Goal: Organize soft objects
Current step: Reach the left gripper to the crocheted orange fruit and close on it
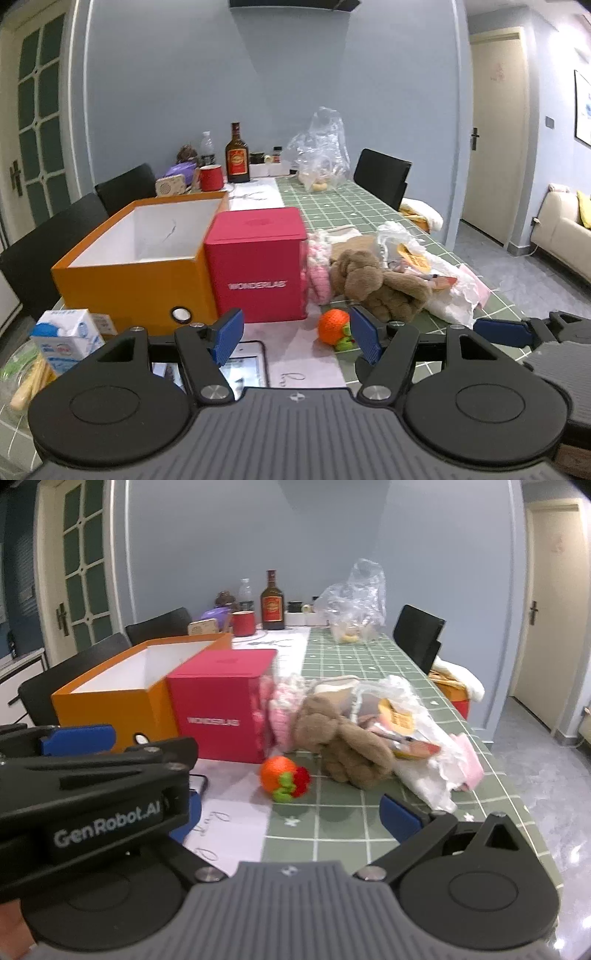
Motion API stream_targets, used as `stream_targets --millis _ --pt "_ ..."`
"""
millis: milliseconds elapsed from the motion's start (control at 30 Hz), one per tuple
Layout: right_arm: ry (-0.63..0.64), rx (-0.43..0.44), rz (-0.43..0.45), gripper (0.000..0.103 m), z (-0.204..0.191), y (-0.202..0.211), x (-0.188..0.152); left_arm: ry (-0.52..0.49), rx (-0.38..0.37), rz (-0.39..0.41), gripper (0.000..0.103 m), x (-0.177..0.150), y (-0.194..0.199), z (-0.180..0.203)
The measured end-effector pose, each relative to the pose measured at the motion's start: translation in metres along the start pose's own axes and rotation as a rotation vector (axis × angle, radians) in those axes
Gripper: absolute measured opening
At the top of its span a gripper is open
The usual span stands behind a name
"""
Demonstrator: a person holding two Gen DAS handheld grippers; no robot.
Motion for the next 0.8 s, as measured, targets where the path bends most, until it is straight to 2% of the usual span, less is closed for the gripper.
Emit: stream_targets --millis 100,233,333,467,533,600,633,700,800 --pt "0.007 -0.014 0.01 0.1 0.017 0.002 -0.011 0.003 0.001 0.035 0.077 -0.007 -0.005 0.013" --pt "0.061 -0.172 0.026 0.1 0.053 -0.003 -0.024 -0.037 0.025 0.045 0.077 -0.026 -0.014 0.023" --pt "0.044 -0.224 0.022 0.1 0.082 -0.012 -0.032 -0.067 0.024 0.057 0.078 -0.034 -0.019 0.03" --pt "0.057 -0.276 0.043 0.1 0.116 -0.023 -0.04 -0.039 -0.014 0.049 0.078 -0.046 -0.034 0.037" --pt "0.067 -0.267 0.073 0.101 0.125 -0.026 -0.038 -0.043 -0.02 0.055 0.078 -0.051 -0.043 0.043" --pt "0.099 -0.208 0.099 0.1 0.127 -0.031 -0.035 -0.058 0.0 0.063 0.078 -0.054 -0.054 0.05" --pt "0.129 -0.206 0.1 0.1 0.131 -0.031 -0.035 -0.065 0.012 0.063 0.078 -0.055 -0.06 0.052" --pt "0.173 -0.253 0.105 0.1 0.145 -0.028 -0.036 -0.079 0.036 0.06 0.078 -0.056 -0.071 0.059" --pt "0.133 -0.281 0.115 0.1 0.165 -0.026 -0.036 -0.089 0.091 0.054 0.078 -0.055 -0.089 0.067"
Point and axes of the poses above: each gripper's, at about its wrist camera, not at the fingertips, and y roughly against the way its jaws point, z to its right, x to its top, the point moved 9 cm from there along -y, roughly the way its jaws point, and after that the axes turned 9 degrees about z, right-handed, at the moved point
